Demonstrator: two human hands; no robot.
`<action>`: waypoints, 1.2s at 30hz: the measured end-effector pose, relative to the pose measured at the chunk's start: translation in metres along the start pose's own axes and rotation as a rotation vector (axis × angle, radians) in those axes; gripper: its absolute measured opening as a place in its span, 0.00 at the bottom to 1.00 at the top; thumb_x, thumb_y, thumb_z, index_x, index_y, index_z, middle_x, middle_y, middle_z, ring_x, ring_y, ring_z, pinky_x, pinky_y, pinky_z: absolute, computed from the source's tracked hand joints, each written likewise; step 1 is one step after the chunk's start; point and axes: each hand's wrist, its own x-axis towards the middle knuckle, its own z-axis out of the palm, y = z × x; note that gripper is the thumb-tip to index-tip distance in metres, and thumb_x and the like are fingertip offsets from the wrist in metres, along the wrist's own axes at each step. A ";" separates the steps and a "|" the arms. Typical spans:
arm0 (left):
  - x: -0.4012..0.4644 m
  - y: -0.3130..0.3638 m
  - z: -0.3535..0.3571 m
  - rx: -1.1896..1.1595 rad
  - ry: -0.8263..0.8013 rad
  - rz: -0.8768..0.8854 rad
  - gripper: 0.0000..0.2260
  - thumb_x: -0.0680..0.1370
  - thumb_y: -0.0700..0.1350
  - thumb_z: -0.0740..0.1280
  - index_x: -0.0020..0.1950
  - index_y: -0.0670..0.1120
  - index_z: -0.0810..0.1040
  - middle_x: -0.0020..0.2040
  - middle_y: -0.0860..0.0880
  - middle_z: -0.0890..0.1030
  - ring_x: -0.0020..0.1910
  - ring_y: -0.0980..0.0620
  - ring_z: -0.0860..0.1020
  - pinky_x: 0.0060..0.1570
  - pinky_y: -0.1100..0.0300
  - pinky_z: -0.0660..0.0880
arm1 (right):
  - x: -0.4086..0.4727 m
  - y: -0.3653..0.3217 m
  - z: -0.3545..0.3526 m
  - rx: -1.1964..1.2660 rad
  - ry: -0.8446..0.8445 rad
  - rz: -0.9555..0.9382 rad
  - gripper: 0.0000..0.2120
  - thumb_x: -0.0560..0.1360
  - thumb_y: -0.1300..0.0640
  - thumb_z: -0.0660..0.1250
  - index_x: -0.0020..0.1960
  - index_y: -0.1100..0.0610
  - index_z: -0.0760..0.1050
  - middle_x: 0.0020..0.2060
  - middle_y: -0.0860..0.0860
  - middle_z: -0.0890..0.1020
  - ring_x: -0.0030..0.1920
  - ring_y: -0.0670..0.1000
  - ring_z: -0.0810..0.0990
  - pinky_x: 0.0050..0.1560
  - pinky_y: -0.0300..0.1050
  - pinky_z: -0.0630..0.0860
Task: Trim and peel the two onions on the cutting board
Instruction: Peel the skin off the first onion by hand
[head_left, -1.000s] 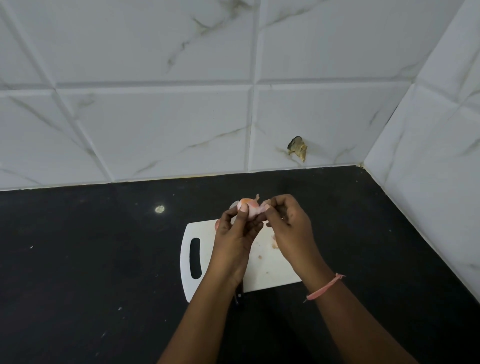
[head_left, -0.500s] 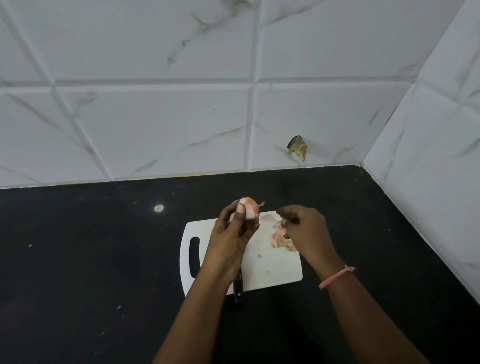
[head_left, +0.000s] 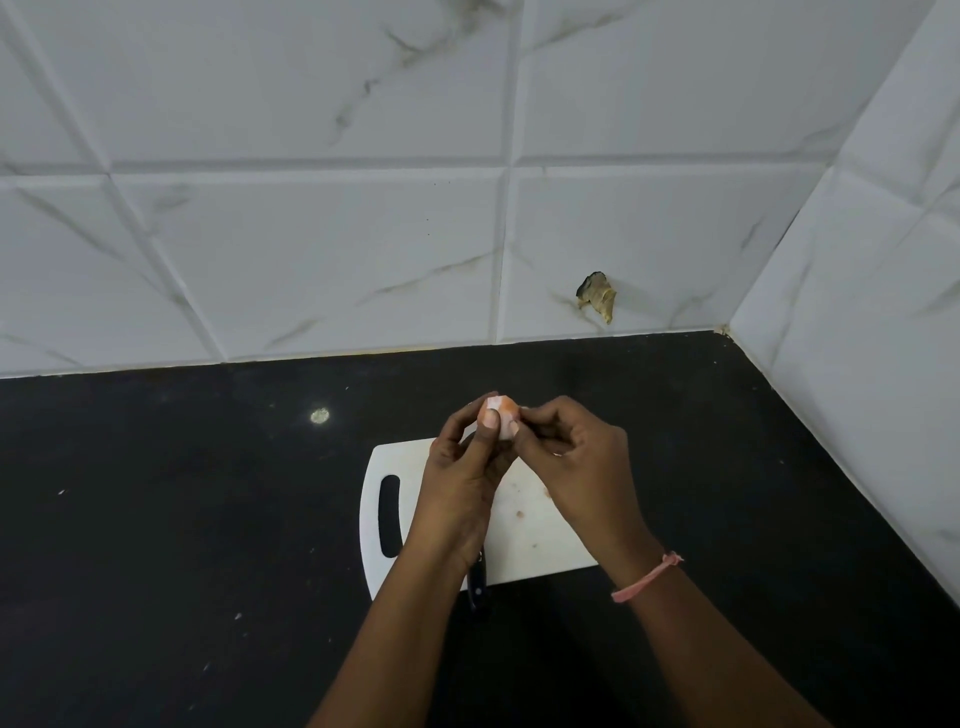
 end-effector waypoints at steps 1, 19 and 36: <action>0.000 0.000 0.000 -0.004 0.005 0.001 0.17 0.75 0.46 0.68 0.62 0.42 0.78 0.56 0.44 0.84 0.57 0.48 0.83 0.51 0.61 0.80 | 0.000 0.000 0.000 0.005 0.001 -0.006 0.08 0.72 0.53 0.74 0.47 0.56 0.82 0.40 0.45 0.84 0.43 0.42 0.83 0.43 0.33 0.79; -0.005 0.005 0.000 -0.020 -0.007 0.017 0.17 0.74 0.46 0.69 0.61 0.43 0.78 0.54 0.46 0.85 0.56 0.50 0.84 0.51 0.62 0.80 | -0.002 -0.002 0.001 0.053 0.002 -0.040 0.08 0.73 0.56 0.73 0.50 0.57 0.81 0.43 0.44 0.84 0.46 0.40 0.83 0.46 0.30 0.77; -0.006 0.004 -0.009 0.191 -0.029 0.038 0.22 0.69 0.52 0.72 0.61 0.47 0.79 0.54 0.50 0.86 0.55 0.51 0.84 0.70 0.43 0.68 | -0.001 0.003 0.002 -0.151 -0.005 -0.165 0.10 0.73 0.52 0.72 0.45 0.59 0.81 0.38 0.46 0.83 0.45 0.39 0.81 0.42 0.27 0.75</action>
